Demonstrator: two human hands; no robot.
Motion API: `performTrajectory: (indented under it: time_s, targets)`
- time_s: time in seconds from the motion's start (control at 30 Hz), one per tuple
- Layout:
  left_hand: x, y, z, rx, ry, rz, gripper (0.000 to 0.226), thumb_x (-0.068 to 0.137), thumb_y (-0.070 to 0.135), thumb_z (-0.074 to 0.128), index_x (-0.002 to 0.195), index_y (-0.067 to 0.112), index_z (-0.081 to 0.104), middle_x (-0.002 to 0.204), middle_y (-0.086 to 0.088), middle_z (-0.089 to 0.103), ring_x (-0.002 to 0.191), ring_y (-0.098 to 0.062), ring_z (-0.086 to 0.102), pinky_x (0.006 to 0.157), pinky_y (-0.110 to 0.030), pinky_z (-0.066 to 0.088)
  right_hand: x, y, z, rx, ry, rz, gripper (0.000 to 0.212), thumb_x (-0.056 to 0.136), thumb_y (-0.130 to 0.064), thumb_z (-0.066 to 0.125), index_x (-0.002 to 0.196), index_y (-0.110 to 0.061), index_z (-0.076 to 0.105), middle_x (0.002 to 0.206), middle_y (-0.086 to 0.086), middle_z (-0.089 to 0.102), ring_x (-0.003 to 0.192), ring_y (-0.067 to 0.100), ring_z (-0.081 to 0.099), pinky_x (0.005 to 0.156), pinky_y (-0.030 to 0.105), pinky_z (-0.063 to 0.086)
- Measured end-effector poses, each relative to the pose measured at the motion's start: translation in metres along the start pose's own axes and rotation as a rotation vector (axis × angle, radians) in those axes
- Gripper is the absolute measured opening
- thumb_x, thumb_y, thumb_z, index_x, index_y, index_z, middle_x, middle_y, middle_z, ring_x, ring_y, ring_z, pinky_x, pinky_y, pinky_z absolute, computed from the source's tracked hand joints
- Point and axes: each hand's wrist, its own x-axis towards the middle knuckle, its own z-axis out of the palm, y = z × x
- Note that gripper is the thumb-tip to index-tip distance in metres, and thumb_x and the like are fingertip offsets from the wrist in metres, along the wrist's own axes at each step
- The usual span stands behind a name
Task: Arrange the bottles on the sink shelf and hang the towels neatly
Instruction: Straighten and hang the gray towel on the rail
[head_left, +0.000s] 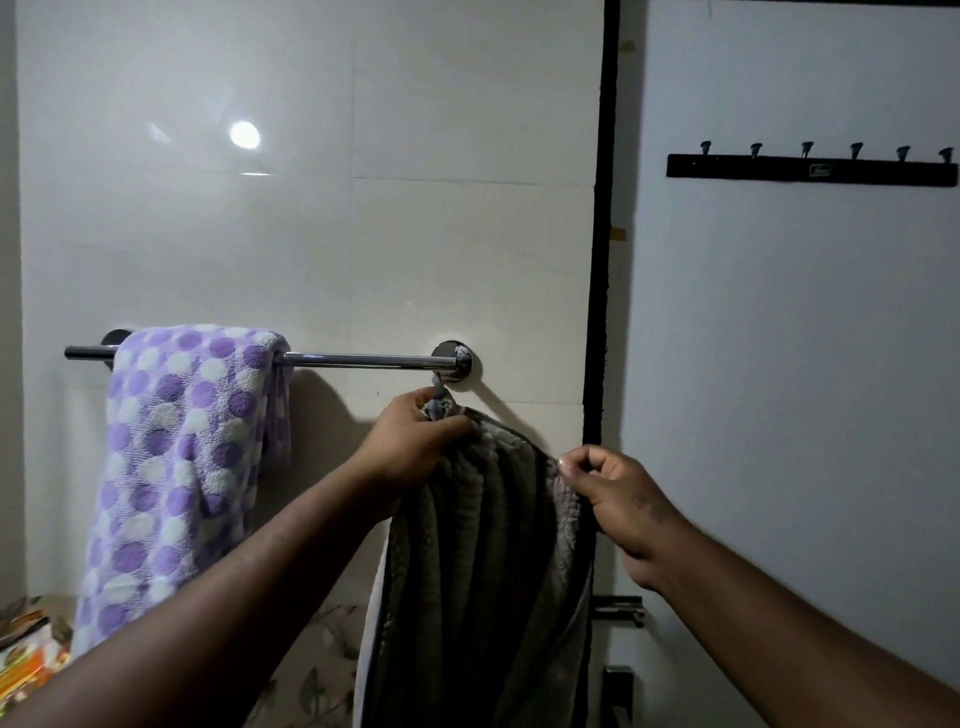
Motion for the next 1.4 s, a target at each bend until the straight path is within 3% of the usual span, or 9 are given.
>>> performTrajectory:
  time_s: [0.17, 0.37, 0.57, 0.7, 0.8, 0.9, 1.2, 1.3, 1.4]
  targets:
    - [-0.015, 0.001, 0.032, -0.027, -0.342, 0.011, 0.022, 0.089, -0.004, 0.071, 0.111, -0.003, 0.070, 0.108, -0.019, 0.076, 0.094, -0.023, 0.072, 0.091, -0.034, 0.058, 0.014, -0.025, 0.031, 0.286, -0.006, 0.073, 0.026, 0.098, -0.002, 0.045, 0.081, -0.010, 0.064, 0.075, 0.011, 0.068, 0.060, 0.020, 0.063, 0.055, 0.026, 0.054]
    - [-0.016, 0.006, 0.036, 0.054, -0.195, -0.014, 0.008, 0.087, -0.001, 0.071, 0.092, 0.006, 0.070, 0.076, -0.004, 0.075, 0.071, -0.015, 0.070, 0.069, -0.027, 0.059, 0.017, -0.023, 0.032, 0.130, 0.061, -0.078, 0.014, 0.090, -0.006, 0.072, 0.086, -0.011, 0.059, 0.079, 0.015, 0.065, 0.066, 0.022, 0.062, 0.064, 0.034, 0.055]
    - [-0.016, 0.007, 0.029, -0.092, -0.052, 0.061, 0.015, 0.088, -0.008, 0.065, 0.095, 0.004, 0.060, 0.070, -0.002, 0.070, 0.062, -0.010, 0.066, 0.058, -0.022, 0.054, 0.014, -0.015, 0.010, 0.134, -0.210, 0.040, 0.017, 0.094, -0.005, 0.066, 0.111, -0.006, 0.065, 0.100, 0.016, 0.075, 0.086, 0.022, 0.070, 0.072, 0.029, 0.058]
    - [-0.004, 0.010, 0.010, -0.019, 0.061, 0.035, 0.017, 0.088, 0.006, 0.071, 0.104, 0.011, 0.070, 0.077, -0.005, 0.071, 0.066, -0.014, 0.065, 0.061, -0.024, 0.054, 0.007, -0.007, -0.012, -0.048, -0.243, 0.034, 0.013, 0.093, -0.020, 0.070, 0.095, -0.006, 0.072, 0.084, 0.003, 0.072, 0.078, 0.011, 0.064, 0.070, 0.019, 0.053]
    - [-0.006, 0.008, 0.013, 0.051, -0.195, 0.000, 0.015, 0.088, 0.027, 0.079, 0.098, 0.017, 0.079, 0.088, -0.001, 0.080, 0.080, -0.010, 0.075, 0.068, -0.017, 0.056, 0.015, -0.016, -0.011, -0.029, -0.059, -0.088, 0.011, 0.091, -0.021, 0.072, 0.087, -0.011, 0.071, 0.079, 0.001, 0.070, 0.077, 0.011, 0.064, 0.072, 0.020, 0.053]
    - [-0.011, 0.000, 0.033, 0.113, -0.382, -0.001, 0.026, 0.084, 0.035, 0.081, 0.100, 0.014, 0.080, 0.099, -0.006, 0.081, 0.091, -0.013, 0.075, 0.084, -0.026, 0.059, 0.019, -0.031, 0.007, 0.063, -0.081, -0.116, 0.010, 0.088, -0.017, 0.076, 0.082, -0.011, 0.069, 0.075, 0.004, 0.072, 0.071, 0.013, 0.068, 0.066, 0.027, 0.057]
    - [0.001, 0.003, 0.005, 0.190, 0.026, -0.056, 0.014, 0.086, 0.024, 0.081, 0.092, 0.011, 0.079, 0.088, -0.012, 0.080, 0.083, -0.025, 0.077, 0.086, -0.043, 0.062, 0.015, -0.015, -0.029, -0.057, -0.204, 0.055, 0.023, 0.085, -0.018, 0.078, 0.098, 0.000, 0.071, 0.076, -0.004, 0.070, 0.069, 0.003, 0.062, 0.068, 0.016, 0.050]
    - [-0.003, 0.000, 0.005, 0.167, -0.186, -0.076, 0.020, 0.084, 0.024, 0.083, 0.102, 0.015, 0.078, 0.095, -0.008, 0.081, 0.087, -0.016, 0.076, 0.088, -0.035, 0.062, 0.019, -0.014, -0.020, -0.062, -0.079, 0.003, 0.012, 0.087, -0.017, 0.077, 0.091, -0.007, 0.073, 0.081, -0.003, 0.072, 0.080, 0.006, 0.064, 0.078, 0.023, 0.047]
    - [-0.008, -0.007, 0.029, 0.077, -0.434, -0.058, 0.042, 0.086, 0.018, 0.081, 0.125, 0.024, 0.068, 0.109, 0.001, 0.079, 0.103, -0.010, 0.073, 0.088, -0.022, 0.057, 0.021, -0.022, 0.009, -0.042, -0.096, -0.039, 0.007, 0.090, -0.012, 0.074, 0.083, -0.014, 0.070, 0.074, -0.002, 0.071, 0.067, 0.003, 0.066, 0.066, 0.020, 0.051]
